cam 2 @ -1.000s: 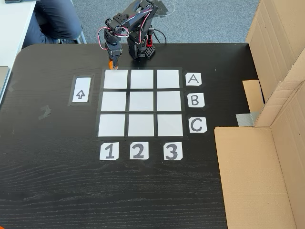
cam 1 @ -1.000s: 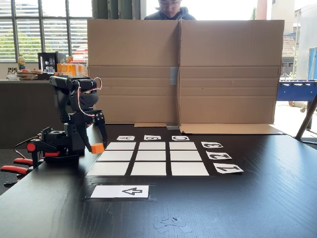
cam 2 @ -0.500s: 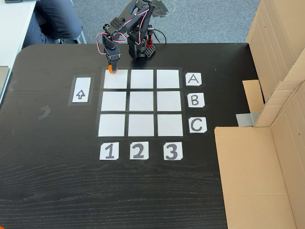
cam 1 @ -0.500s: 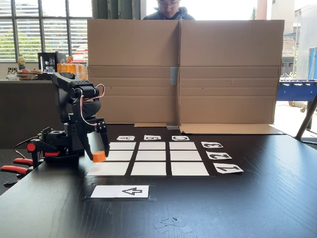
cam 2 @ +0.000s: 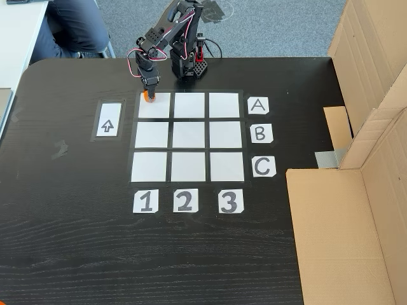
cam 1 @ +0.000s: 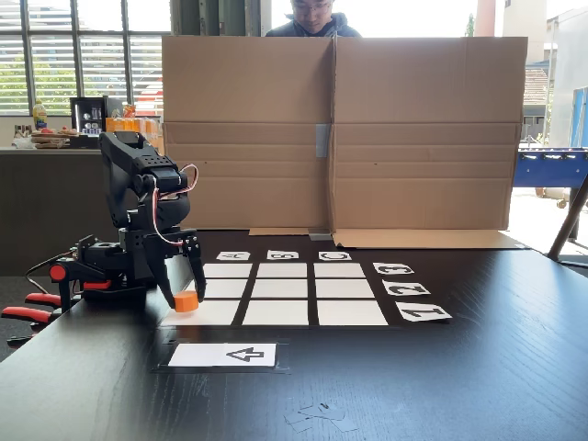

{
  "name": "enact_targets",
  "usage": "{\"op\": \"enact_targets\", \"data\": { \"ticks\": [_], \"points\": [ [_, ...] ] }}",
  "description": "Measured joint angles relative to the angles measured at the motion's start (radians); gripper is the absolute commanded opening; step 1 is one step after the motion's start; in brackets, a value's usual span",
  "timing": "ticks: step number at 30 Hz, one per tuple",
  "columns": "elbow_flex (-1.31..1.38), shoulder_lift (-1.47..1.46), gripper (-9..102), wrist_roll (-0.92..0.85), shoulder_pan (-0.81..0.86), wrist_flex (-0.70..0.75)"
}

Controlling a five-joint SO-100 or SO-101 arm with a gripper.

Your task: Pick up the round, orange token and place it in the grid on square A1.

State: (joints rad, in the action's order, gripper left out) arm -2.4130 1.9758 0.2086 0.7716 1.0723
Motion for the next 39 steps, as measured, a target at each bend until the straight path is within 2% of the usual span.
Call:
{"op": "enact_targets", "data": {
  "ticks": [35,39],
  "points": [
    [-0.063,-0.012,8,0.048,-0.101,-0.097],
    [-0.057,-0.021,11,0.048,-0.103,-0.097]
  ]
}}
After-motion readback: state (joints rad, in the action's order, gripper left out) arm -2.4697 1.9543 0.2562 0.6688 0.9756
